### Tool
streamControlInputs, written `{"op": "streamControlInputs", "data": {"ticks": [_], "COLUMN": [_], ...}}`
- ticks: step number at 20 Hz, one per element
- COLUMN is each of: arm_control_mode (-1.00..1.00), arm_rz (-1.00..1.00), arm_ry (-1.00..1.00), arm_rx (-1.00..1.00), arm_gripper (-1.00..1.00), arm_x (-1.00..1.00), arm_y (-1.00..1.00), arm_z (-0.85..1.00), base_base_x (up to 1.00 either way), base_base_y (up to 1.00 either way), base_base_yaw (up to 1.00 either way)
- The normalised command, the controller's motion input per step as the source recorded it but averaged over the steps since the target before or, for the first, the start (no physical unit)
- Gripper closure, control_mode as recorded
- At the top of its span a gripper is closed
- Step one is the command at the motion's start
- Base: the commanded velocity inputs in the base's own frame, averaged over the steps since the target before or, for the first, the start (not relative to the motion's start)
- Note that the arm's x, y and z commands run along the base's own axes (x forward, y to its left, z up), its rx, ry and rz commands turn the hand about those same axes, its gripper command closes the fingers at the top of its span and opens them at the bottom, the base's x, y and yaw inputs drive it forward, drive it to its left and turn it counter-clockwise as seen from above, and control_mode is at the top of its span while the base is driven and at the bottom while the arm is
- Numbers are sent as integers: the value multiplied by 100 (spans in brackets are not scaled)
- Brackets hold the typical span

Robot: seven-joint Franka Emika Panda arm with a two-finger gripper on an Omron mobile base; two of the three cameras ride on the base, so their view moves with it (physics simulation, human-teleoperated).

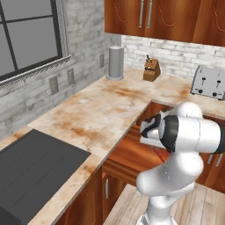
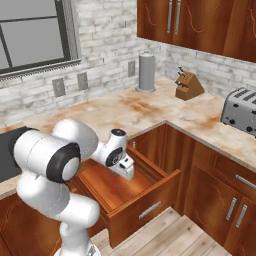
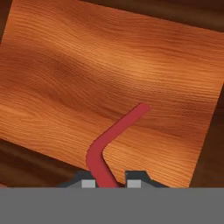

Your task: Take a straw from the drawer in front and place it inside the glass cup on the dining counter.

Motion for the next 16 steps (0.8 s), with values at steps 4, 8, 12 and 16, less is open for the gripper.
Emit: {"op": "streamControlInputs", "data": {"ticks": [4,8,12,16], "arm_control_mode": [-100,-100,-100,-100], "arm_rz": [0,0,0,0], "arm_ry": [-6,-10,-18,-18], "arm_rx": [0,0,0,0], "arm_gripper": [100,100,100,100], "arm_x": [0,-1,-4,-11], "arm_y": [0,0,0,-4], "arm_z": [100,100,100,89], "base_base_x": [0,0,0,0], "base_base_y": [0,0,0,0], "base_base_yaw": [0,0,0,0]}}
